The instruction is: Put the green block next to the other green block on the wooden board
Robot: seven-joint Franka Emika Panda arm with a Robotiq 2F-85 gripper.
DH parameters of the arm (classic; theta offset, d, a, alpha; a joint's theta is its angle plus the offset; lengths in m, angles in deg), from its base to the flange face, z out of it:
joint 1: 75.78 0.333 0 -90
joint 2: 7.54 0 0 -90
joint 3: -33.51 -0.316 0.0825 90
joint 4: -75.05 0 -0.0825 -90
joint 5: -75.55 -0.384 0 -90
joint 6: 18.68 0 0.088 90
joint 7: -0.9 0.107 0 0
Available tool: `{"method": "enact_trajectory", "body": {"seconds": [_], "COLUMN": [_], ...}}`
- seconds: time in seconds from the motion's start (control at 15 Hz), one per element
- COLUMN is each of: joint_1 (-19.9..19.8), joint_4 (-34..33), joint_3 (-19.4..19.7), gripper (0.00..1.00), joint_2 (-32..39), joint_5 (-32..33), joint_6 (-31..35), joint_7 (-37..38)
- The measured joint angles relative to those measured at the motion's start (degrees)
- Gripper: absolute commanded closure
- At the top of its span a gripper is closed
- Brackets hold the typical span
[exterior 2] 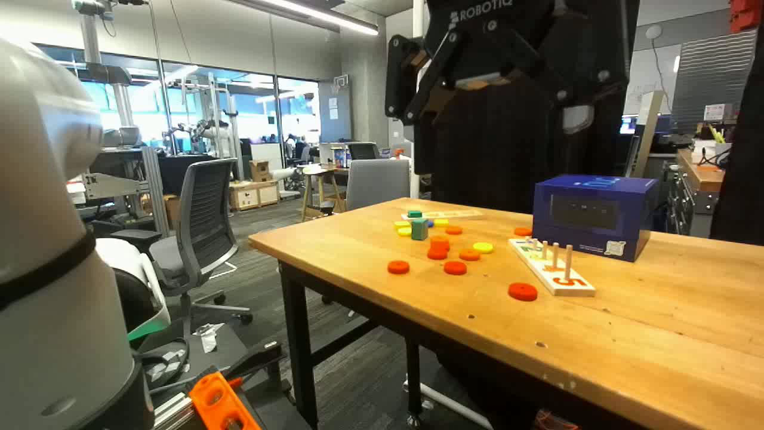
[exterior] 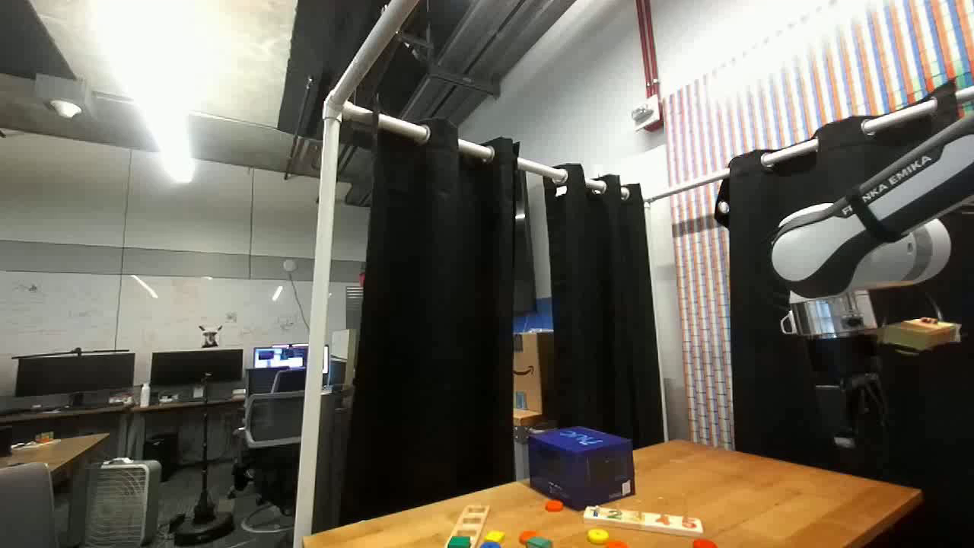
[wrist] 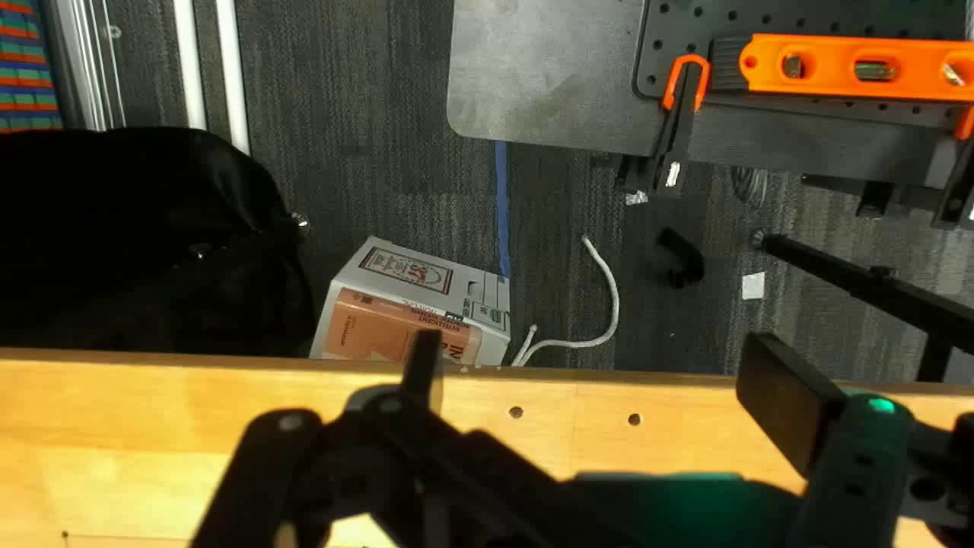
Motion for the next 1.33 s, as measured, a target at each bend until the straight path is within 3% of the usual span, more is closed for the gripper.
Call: {"method": "enact_trajectory", "body": {"seconds": [0.73, 1.33], "joint_1": [0.60, 5.78], "joint_4": [0.29, 3.43], "joint_3": [-0.17, -2.26], "gripper": [0.00, 0.00], "joint_2": [-0.21, -6.56], "joint_5": [0.00, 4.54], "joint_6": [0.03, 0.15], "joint_7": [-0.79, -12.67]}}
